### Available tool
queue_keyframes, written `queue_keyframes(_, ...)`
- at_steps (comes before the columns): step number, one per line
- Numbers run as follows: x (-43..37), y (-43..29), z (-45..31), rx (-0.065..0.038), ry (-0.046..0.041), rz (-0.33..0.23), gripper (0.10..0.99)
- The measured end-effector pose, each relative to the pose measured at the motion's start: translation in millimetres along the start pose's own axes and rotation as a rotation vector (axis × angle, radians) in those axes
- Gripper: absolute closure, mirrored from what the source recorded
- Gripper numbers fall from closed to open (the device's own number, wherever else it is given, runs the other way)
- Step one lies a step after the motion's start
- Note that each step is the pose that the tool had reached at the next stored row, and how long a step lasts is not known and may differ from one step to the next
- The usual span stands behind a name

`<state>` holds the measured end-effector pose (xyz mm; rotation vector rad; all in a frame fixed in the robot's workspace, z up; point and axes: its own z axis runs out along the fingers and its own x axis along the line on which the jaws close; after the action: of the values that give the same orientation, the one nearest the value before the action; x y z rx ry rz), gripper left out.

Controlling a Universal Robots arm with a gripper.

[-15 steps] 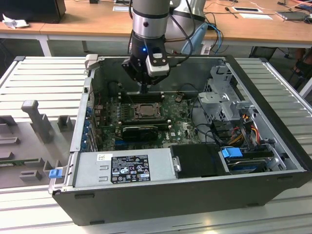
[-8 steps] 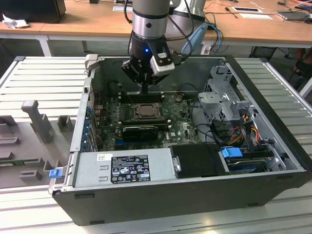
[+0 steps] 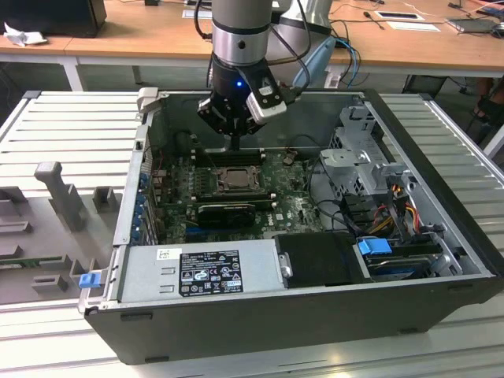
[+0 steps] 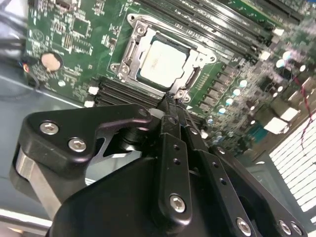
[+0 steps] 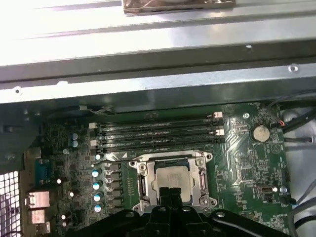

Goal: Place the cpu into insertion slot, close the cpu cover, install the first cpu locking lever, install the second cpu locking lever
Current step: 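Install the first cpu locking lever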

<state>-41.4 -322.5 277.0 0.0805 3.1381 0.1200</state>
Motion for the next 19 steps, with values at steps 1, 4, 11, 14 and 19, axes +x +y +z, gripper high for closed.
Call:
queue_keyframes(1,0.0,0.0,0.4,0.0,0.0016,-0.02,0.98)
queue_keyframes(4,0.0,-0.3,0.7,0.0,0.0035,-0.046,0.98)
queue_keyframes(11,4.4,-0.5,1.1,0.0,0.0035,-0.047,0.98)
queue_keyframes(14,8.9,-0.8,1.1,0.0,0.0034,-0.047,0.98)
queue_keyframes(19,15.0,-1.0,1.1,0.0,0.0034,-0.047,0.98)
